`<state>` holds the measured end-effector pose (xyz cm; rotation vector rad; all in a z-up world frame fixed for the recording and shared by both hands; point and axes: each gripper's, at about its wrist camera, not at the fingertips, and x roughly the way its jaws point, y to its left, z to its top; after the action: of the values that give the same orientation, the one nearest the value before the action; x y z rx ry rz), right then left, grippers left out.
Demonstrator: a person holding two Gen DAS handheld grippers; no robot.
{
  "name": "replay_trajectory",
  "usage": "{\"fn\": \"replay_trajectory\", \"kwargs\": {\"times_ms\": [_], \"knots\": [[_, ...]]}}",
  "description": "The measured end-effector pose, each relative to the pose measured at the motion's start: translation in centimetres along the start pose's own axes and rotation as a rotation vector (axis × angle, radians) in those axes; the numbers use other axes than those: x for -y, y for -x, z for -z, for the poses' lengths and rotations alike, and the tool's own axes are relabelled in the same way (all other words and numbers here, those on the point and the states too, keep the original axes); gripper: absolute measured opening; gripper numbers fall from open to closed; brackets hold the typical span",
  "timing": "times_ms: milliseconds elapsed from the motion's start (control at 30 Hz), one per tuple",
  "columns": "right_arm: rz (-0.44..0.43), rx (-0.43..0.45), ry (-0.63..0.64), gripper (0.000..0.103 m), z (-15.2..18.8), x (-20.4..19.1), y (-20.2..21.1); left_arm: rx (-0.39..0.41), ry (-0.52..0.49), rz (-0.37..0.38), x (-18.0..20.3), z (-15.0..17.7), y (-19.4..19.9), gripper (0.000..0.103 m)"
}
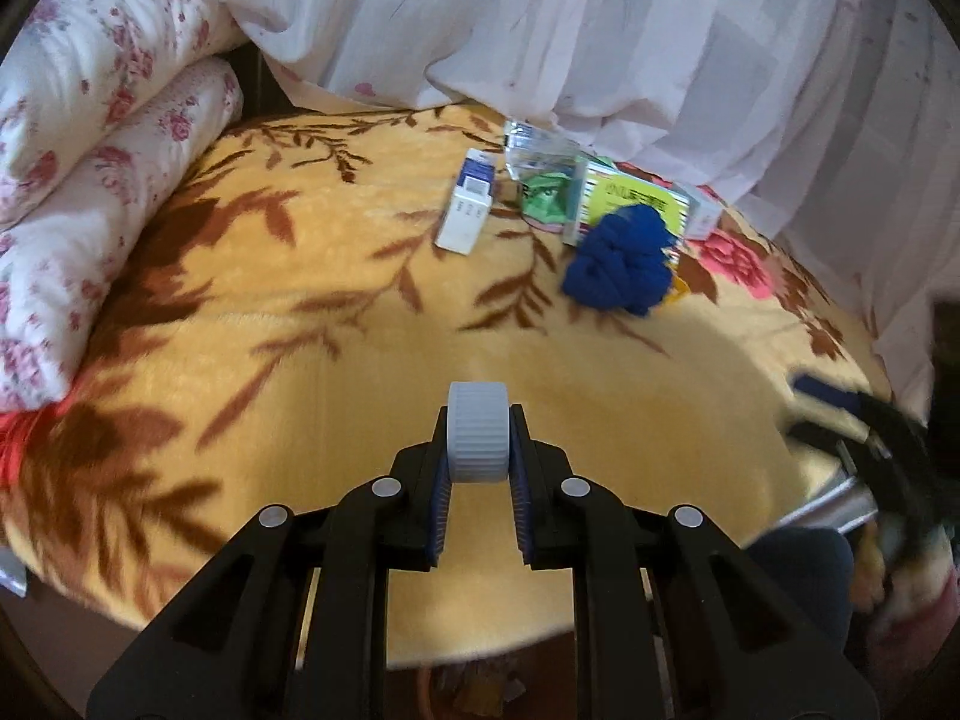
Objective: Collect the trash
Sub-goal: 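Grasp the blue cloth with the right tool while the left holds the cap, then carry the bottle cap and blue cloth over the orange bucket and release both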
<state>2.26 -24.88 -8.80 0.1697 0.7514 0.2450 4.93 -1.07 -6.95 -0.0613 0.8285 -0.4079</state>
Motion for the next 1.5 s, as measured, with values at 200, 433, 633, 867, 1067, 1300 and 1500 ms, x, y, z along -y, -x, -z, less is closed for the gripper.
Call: {"fn": "replay_trajectory", "kwargs": {"times_ms": [200,433,633,867,1067,1300,1500], "knots": [[0.046,0.001,-0.061,0.090,-5.0,2.3,-5.6,0.021,-0.019,-0.007,0.7,1.5,1.9,0.017],[0.175,-0.089,-0.079,0.090,-9.4,4.3,-13.5,0.018,0.012,0.005,-0.1,2.2,2.4,0.017],[0.242,-0.192,-0.089,0.074,-10.3,5.1,-18.0,0.028,0.039,-0.007,-1.3,2.2,2.9,0.017],[0.218,-0.137,-0.117,0.056,-9.5,5.4,-15.0,0.036,0.043,-0.004,-1.4,2.5,3.3,0.017],[0.147,-0.051,-0.102,0.056,-9.0,4.3,-9.3,0.042,0.030,0.003,-0.7,2.5,3.7,0.017],[0.046,0.064,-0.048,0.056,-8.8,2.3,-0.8,0.061,-0.002,0.019,1.0,2.8,5.0,0.017],[0.006,0.092,0.042,0.056,-5.8,-0.7,4.4,0.053,-0.038,0.040,2.4,3.5,5.9,0.017]]}}
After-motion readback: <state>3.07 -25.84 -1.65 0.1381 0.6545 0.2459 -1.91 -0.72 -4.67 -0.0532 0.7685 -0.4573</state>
